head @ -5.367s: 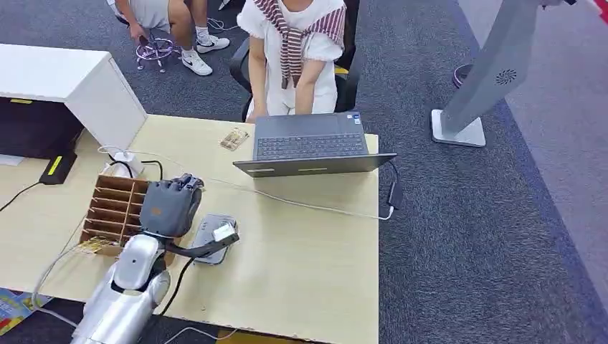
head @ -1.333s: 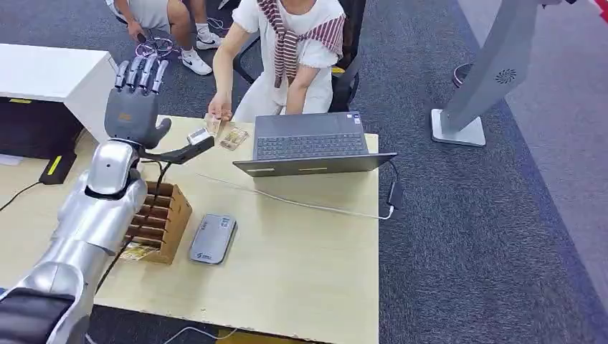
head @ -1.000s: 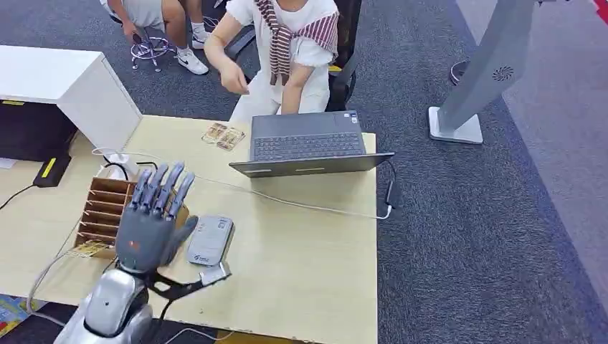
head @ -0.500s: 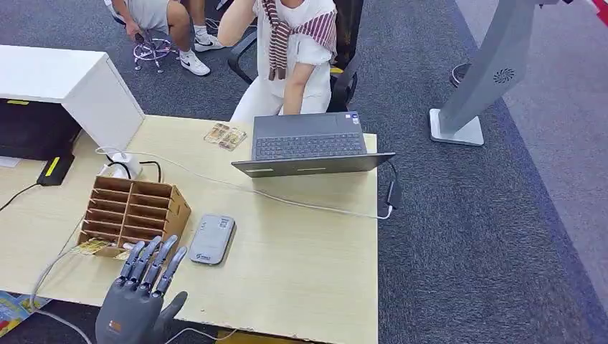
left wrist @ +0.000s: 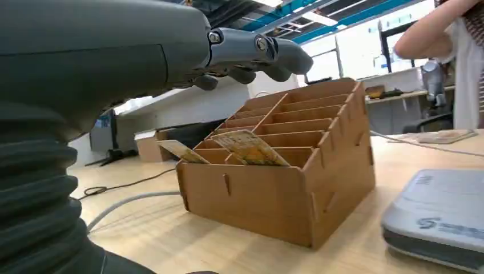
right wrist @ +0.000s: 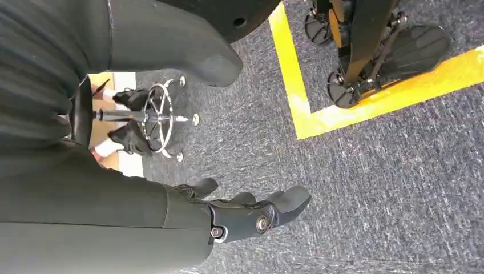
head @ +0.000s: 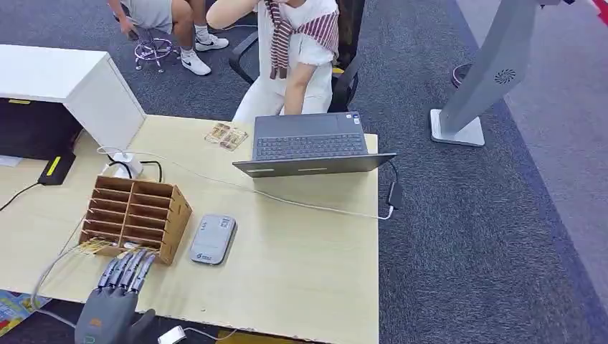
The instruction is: Pass the card to the sensor for recognition and then transmit it.
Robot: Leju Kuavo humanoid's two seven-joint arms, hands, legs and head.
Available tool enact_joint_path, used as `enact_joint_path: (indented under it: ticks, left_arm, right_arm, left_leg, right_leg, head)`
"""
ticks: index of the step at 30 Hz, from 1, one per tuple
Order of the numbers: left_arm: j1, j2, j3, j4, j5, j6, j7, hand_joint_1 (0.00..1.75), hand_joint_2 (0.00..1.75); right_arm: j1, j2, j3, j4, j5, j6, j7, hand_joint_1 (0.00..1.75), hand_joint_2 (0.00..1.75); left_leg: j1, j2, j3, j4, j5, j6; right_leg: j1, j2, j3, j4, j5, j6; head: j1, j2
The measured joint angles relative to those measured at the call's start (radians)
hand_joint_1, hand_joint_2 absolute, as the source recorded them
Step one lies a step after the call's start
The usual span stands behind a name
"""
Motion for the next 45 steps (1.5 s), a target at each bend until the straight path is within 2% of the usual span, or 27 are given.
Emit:
enact_joint_path:
  ticks: [6, 11, 25, 37, 45]
  left_arm:
    - [-0.072, -0.064, 0.089, 0.096, -0.027, 0.031, -0.095, 0.00, 1.75]
    - [-0.119, -0.103, 0.131, 0.137, -0.042, 0.047, -0.128, 0.00, 1.75]
    - [-0.186, -0.137, 0.155, 0.193, -0.058, 0.050, -0.140, 0.00, 1.75]
    - [-0.200, -0.142, 0.158, 0.203, -0.060, 0.049, -0.139, 0.00, 1.75]
    - [-0.237, -0.142, 0.194, 0.238, -0.052, 0.053, -0.139, 0.00, 1.75]
  right_arm:
    - [-0.002, 0.000, 0.000, 0.000, 0.027, 0.010, 0.009, 0.00, 1.75]
    - [-0.003, 0.000, 0.000, 0.000, 0.045, 0.013, 0.013, 0.00, 1.75]
    - [-0.004, 0.000, 0.000, 0.000, 0.064, 0.023, 0.014, 0.00, 1.75]
    - [-0.004, 0.000, 0.001, 0.000, 0.071, 0.023, 0.014, 0.00, 1.75]
    - [-0.004, 0.000, 0.005, 0.000, 0.088, 0.034, 0.023, 0.00, 1.75]
  left_leg:
    - [0.000, 0.000, 0.000, 0.000, 0.000, 0.000]
    - [0.000, -0.001, 0.000, 0.000, 0.000, 0.000]
    - [0.000, -0.001, 0.001, 0.000, 0.000, 0.000]
    - [0.000, -0.001, 0.001, 0.000, 0.000, 0.000]
    - [0.000, -0.001, 0.001, 0.000, 0.000, 0.000]
  right_leg:
    - [0.000, -0.001, 0.000, 0.000, 0.000, 0.000]
    - [0.000, -0.001, 0.000, 0.000, 0.000, 0.000]
    - [0.000, -0.001, 0.000, 0.000, 0.000, 0.000]
    - [0.000, -0.001, 0.000, 0.000, 0.000, 0.000]
    - [0.000, -0.001, 0.000, 0.000, 0.000, 0.000]
  head:
    - [0.000, 0.000]
    - [0.000, 0.000]
    - [0.000, 0.000]
    - [0.000, 0.000]
    - [0.001, 0.000]
